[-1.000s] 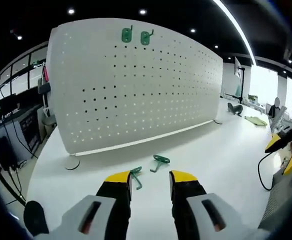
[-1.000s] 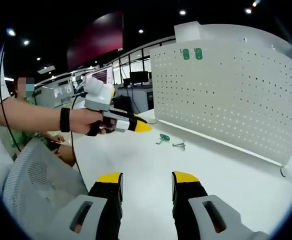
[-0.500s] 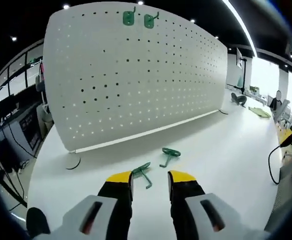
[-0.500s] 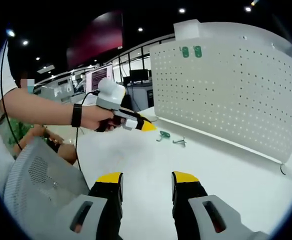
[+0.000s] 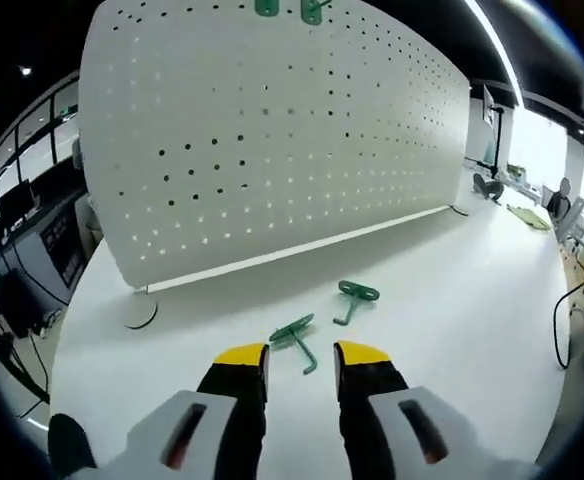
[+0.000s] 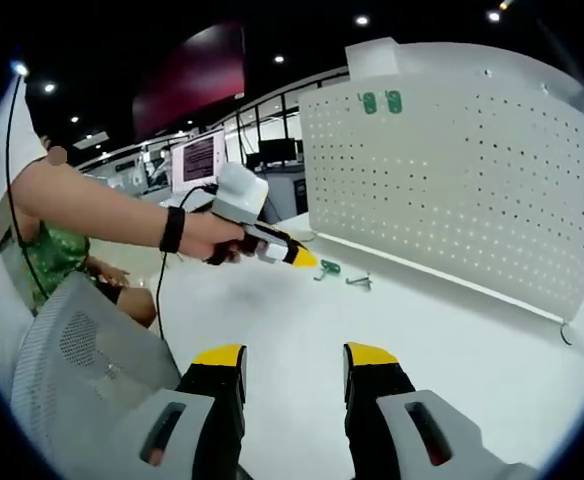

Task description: Insert the hook assembly into the mounting plate slot until the hook locks in place.

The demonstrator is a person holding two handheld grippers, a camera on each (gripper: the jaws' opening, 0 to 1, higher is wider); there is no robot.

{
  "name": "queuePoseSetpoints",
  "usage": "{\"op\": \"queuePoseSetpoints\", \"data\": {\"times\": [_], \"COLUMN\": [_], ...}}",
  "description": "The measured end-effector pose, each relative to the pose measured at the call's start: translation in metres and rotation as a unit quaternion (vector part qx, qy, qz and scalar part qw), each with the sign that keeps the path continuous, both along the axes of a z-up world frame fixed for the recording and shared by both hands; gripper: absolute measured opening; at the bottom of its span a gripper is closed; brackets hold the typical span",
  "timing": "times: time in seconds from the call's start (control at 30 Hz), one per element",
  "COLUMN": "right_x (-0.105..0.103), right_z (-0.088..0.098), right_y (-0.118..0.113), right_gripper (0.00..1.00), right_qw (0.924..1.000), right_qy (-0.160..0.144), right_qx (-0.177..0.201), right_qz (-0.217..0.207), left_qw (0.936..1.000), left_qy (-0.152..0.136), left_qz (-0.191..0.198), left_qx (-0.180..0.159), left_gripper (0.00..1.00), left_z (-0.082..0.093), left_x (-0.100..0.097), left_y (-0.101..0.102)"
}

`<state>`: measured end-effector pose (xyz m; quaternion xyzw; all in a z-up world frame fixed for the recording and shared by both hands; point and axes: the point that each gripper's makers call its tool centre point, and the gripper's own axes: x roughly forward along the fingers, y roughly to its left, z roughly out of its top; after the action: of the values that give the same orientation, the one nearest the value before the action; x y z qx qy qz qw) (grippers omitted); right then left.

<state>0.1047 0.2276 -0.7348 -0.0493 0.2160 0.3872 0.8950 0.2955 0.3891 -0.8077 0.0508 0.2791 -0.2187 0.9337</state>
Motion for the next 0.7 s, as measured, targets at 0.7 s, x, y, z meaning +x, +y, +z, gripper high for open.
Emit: {"op": "queuePoseSetpoints", "data": {"times": [0.7], "right_x": [-0.006], "right_z": [-0.006], "right_y": [-0.002], "right_gripper": [0.38], "right_qw": [0.9999], "right_qy": [0.012], "right_qx": [-0.008], "right_qz": [-0.005], "left_qw": [0.9990], "left_qy": [-0.003], "left_qz": [-0.009], "left_qx": [0.044], "left_gripper": [0.14], "left_z": [-0.014], "left_x": [0.024], "left_y": [0.007]}}
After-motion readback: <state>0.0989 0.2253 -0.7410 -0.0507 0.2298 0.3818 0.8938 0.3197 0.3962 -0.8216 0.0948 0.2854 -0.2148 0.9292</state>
